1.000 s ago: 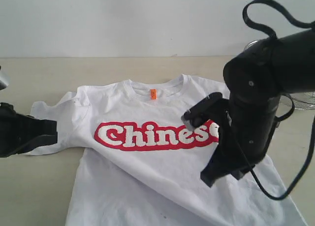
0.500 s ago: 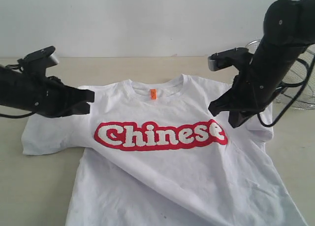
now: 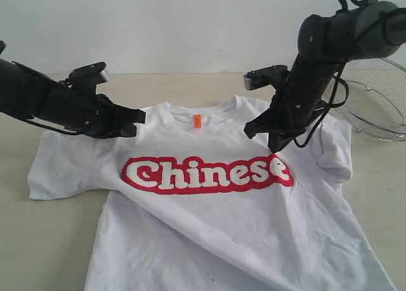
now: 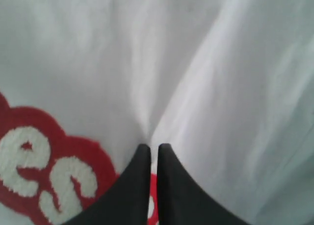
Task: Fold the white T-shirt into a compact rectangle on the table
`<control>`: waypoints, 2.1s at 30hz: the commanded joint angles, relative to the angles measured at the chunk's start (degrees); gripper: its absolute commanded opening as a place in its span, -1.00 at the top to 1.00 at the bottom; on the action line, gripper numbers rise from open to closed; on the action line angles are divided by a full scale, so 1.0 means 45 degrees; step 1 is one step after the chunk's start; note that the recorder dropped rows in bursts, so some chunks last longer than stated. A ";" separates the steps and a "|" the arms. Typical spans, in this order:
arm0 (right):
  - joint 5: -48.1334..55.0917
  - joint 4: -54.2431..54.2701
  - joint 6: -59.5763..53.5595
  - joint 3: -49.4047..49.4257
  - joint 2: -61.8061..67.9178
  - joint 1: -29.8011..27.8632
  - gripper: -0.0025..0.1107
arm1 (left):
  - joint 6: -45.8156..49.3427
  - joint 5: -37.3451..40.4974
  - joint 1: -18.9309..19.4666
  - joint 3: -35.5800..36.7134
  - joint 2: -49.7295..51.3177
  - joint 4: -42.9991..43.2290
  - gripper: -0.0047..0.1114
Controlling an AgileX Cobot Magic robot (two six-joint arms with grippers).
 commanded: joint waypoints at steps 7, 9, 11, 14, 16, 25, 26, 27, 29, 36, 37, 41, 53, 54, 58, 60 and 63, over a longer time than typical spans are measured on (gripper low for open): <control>0.0948 -0.0030 -0.0322 -0.2724 0.2330 -0.0104 0.96 | -0.0302 -0.0876 -0.0058 -0.1824 0.1920 -0.0091 0.84; 0.1146 -0.0030 -0.0322 -0.3313 0.2831 -0.0104 0.96 | -0.0302 -0.1233 -0.0007 -0.2047 0.2167 -0.0091 0.84; 0.1296 -0.0030 -0.0290 -0.3983 0.3301 -0.0104 0.96 | -0.0302 -0.1409 0.0123 -0.2237 0.2360 -0.0091 0.84; 0.1527 0.0029 -0.0117 -0.4924 0.3837 -0.0104 0.96 | -0.0338 -0.1476 0.0512 -0.2379 0.2588 -0.0091 0.84; 0.1557 0.0067 -0.0086 -0.5430 0.4126 -0.0104 0.96 | -0.0485 -0.1511 0.0785 -0.2386 0.2676 -0.0091 0.84; 0.1616 0.0119 0.0020 -0.7333 0.5053 -0.0104 0.96 | -0.0538 -0.1269 0.1986 -0.2534 0.2794 0.0094 0.84; 0.1689 0.0119 0.0043 -0.7576 0.5205 -0.0104 0.96 | -0.0538 -0.1176 0.2011 -0.2636 0.2794 0.0094 0.84; 0.1755 0.0119 0.0043 -0.7782 0.5348 -0.0104 0.96 | -0.0538 -0.1174 0.2011 -0.2707 0.2794 0.0200 0.84; 0.1787 0.0139 0.0178 -0.8236 0.5605 -0.0104 0.96 | -0.0538 -0.1148 0.2011 -0.2963 0.2794 0.0450 0.84; 0.1688 0.0107 0.0274 -0.9299 0.6131 -0.0123 0.96 | -0.0836 -0.1181 0.2011 -0.3584 0.2794 0.0535 0.84; 0.1689 0.0031 0.0401 -0.9425 0.6183 -0.0123 0.96 | -0.0836 -0.1181 0.2011 -0.3651 0.2794 0.0535 0.84; 0.1602 -0.0340 0.0660 -0.9816 0.6386 -0.0123 0.96 | -0.0859 -0.1181 0.2011 -0.3993 0.2794 0.0665 0.84; 0.2806 -0.0312 0.0496 -0.9816 0.5273 -0.0154 0.96 | -0.2347 0.1829 0.1982 -0.3765 0.1716 0.2561 0.84; 0.2830 -0.0312 0.0467 -0.9816 0.5162 -0.0154 0.96 | -0.2831 0.1743 0.1982 -0.3575 0.1545 0.3190 0.84; 0.3217 -0.0335 0.0426 -0.9816 0.4869 -0.0154 0.96 | -0.5272 0.1078 0.2006 -0.2670 0.1317 0.5615 0.84; 0.3693 -0.0335 0.0312 -0.9816 0.4846 -0.0154 0.96 | -0.5587 0.1151 0.2006 -0.2186 0.1317 0.6233 0.84; 0.3961 -0.0523 0.0198 -0.9816 0.4846 -0.0154 0.96 | -0.5587 0.0717 0.1852 -0.1618 0.1317 0.6404 0.84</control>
